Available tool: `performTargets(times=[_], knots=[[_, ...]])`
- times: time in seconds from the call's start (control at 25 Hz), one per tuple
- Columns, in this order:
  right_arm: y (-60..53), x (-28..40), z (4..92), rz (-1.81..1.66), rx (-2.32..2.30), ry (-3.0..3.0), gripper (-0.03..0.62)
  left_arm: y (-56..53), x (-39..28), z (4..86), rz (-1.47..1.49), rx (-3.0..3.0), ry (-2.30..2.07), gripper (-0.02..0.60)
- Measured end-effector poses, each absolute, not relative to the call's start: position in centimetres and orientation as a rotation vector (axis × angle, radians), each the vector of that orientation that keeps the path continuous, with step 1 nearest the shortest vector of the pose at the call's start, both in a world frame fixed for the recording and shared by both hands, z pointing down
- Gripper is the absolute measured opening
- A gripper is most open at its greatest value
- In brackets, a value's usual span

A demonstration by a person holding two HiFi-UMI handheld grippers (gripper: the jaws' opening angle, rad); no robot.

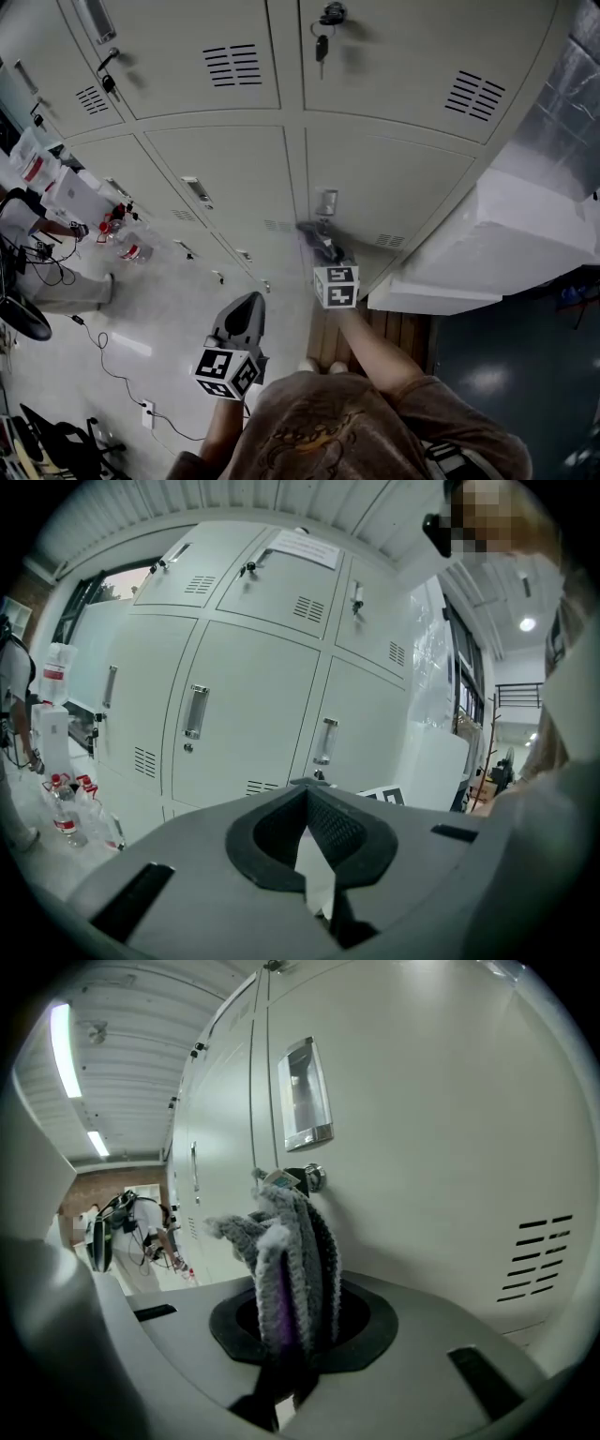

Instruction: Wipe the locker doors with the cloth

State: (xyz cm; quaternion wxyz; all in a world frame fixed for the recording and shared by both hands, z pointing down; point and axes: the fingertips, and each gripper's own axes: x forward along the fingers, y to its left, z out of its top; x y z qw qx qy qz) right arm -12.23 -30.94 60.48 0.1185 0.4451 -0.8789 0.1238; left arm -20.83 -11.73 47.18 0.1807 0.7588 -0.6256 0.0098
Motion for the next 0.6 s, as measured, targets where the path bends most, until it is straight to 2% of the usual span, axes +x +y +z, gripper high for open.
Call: performTargets(times=[0.6], knots=[[-31.7,-5.6,59.5,0.34,1.452,-2.499,0.054,-14.1,-17.4,47.3,0.026,2.244,-1.633,0.0]])
